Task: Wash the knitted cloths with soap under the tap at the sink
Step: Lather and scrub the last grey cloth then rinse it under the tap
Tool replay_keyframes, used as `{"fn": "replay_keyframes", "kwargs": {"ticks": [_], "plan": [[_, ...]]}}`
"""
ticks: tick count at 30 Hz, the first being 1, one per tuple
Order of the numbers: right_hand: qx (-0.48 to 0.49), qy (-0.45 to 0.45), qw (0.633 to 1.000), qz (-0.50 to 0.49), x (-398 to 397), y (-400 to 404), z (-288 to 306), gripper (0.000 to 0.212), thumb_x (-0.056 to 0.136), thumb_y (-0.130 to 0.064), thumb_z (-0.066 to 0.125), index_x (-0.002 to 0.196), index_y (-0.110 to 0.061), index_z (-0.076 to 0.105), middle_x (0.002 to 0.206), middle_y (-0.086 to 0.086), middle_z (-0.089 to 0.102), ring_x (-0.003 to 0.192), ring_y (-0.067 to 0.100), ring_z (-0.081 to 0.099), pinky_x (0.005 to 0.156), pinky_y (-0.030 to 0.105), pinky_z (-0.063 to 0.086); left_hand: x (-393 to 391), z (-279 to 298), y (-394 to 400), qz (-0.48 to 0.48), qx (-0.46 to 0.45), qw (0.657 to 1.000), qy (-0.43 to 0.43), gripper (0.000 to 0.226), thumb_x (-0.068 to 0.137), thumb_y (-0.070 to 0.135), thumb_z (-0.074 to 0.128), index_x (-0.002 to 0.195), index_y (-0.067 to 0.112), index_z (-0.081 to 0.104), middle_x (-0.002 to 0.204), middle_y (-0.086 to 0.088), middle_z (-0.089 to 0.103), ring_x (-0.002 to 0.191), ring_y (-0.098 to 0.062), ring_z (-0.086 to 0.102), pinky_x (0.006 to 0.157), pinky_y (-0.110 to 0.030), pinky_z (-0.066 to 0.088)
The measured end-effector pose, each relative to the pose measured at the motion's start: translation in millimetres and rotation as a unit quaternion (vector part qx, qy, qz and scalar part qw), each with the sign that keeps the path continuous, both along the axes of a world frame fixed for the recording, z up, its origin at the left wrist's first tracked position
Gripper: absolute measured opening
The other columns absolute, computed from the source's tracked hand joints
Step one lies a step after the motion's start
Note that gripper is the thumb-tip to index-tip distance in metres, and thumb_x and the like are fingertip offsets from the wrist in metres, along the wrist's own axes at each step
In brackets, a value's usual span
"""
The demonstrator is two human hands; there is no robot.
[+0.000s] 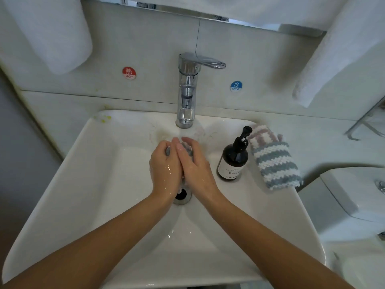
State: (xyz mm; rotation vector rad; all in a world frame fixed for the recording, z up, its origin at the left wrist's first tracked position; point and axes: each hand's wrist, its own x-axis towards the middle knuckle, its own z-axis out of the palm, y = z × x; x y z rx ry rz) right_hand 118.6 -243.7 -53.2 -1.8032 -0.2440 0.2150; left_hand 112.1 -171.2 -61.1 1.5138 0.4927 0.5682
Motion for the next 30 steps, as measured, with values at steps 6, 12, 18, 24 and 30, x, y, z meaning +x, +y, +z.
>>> {"fn": "replay_keyframes", "kwargs": {"ticks": [6,12,18,24,30], "plan": [[0.047,-0.063,0.995,-0.059,-4,7,0,0.024,0.100,-0.040,0.046,0.089,-0.020,0.055,0.075,-0.010,0.063,0.069,0.000,0.061,0.065,0.022,0.051,2,0,-2,-0.015,-0.007,1.000,-0.002,0.039,0.099,0.026,0.051,0.069,0.000,0.053,0.063,-0.016,0.055,0.059,-0.019,0.054,0.058,-0.037,0.049],[0.048,-0.054,0.995,-0.073,0,7,-3,0.039,0.102,-0.025,0.044,0.064,-0.019,0.049,0.055,-0.012,0.052,0.054,0.001,0.050,0.053,0.017,0.040,4,-3,-3,-0.034,-0.038,0.998,0.032,0.034,0.090,0.007,0.052,0.056,0.004,0.050,0.052,-0.006,0.047,0.054,-0.019,0.047,0.054,-0.032,0.037],[-0.005,-0.085,0.994,-0.074,6,3,-1,0.046,0.102,-0.020,0.042,0.056,-0.024,0.041,0.048,-0.011,0.044,0.047,-0.001,0.043,0.048,0.011,0.031,7,-1,-5,-0.038,-0.020,0.999,0.031,0.032,0.092,0.007,0.049,0.065,-0.010,0.050,0.058,-0.012,0.048,0.058,-0.020,0.045,0.056,-0.032,0.036],[-0.013,0.006,0.999,-0.033,6,4,-3,0.031,0.098,-0.048,0.044,0.088,-0.021,0.057,0.076,-0.010,0.065,0.074,0.004,0.065,0.076,0.032,0.057,9,-4,8,0.004,0.025,1.000,-0.002,0.042,0.097,0.021,0.053,0.060,0.004,0.043,0.055,-0.009,0.040,0.055,-0.020,0.040,0.054,-0.043,0.041],[-0.155,0.003,0.988,0.018,13,-5,6,0.045,0.092,-0.064,0.040,0.116,-0.029,0.056,0.106,-0.005,0.068,0.096,0.015,0.066,0.092,0.044,0.051,15,-1,19,0.049,0.082,0.995,-0.029,0.044,0.097,0.029,0.055,0.060,0.008,0.044,0.055,-0.001,0.042,0.054,-0.013,0.040,0.056,-0.035,0.040]]}}
